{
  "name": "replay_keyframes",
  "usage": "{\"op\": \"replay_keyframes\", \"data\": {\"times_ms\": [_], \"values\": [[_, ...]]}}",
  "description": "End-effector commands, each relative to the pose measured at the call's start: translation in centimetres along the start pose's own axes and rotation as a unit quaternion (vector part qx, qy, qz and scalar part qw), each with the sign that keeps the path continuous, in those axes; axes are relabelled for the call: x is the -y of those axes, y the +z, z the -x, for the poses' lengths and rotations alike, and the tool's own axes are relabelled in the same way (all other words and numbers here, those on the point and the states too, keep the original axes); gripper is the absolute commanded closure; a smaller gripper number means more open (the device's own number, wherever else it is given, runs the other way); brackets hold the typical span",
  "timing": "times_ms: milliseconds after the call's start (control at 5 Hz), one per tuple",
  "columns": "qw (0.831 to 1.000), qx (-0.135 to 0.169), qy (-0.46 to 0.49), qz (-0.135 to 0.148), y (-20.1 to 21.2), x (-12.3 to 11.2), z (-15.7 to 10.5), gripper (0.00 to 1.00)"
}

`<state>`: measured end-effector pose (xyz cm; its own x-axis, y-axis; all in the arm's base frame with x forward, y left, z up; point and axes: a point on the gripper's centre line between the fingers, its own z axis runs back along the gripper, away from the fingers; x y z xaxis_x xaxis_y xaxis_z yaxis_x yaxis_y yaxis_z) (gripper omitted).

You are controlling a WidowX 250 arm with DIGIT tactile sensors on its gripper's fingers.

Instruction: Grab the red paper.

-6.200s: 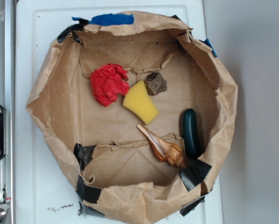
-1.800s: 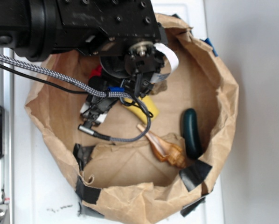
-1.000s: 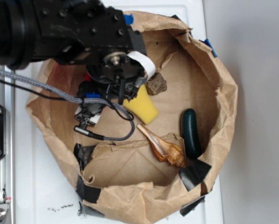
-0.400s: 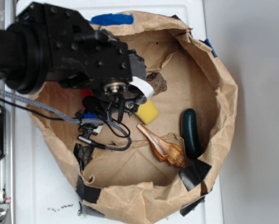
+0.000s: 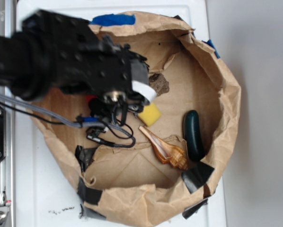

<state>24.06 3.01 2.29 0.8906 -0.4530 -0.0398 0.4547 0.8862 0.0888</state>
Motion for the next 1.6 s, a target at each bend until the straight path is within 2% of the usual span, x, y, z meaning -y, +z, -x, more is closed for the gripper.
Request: {"op": "replay_keyframes", "data": {"times_ms": [0,600,800,1200,1400], "values": [[1.000,0.022,-0.011,0.000,1.2,0.2,-0.2,1.00],[1.000,0.027,-0.013,-0.005,1.9,0.1,0.0,1.00],[0.999,0.027,-0.016,0.008,2.6,-0.1,0.1,1.00],[0.996,0.070,-0.018,0.060,8.1,0.3,0.4,1.00],[0.994,0.078,-0.019,0.073,9.5,0.5,0.5,1.00]]}}
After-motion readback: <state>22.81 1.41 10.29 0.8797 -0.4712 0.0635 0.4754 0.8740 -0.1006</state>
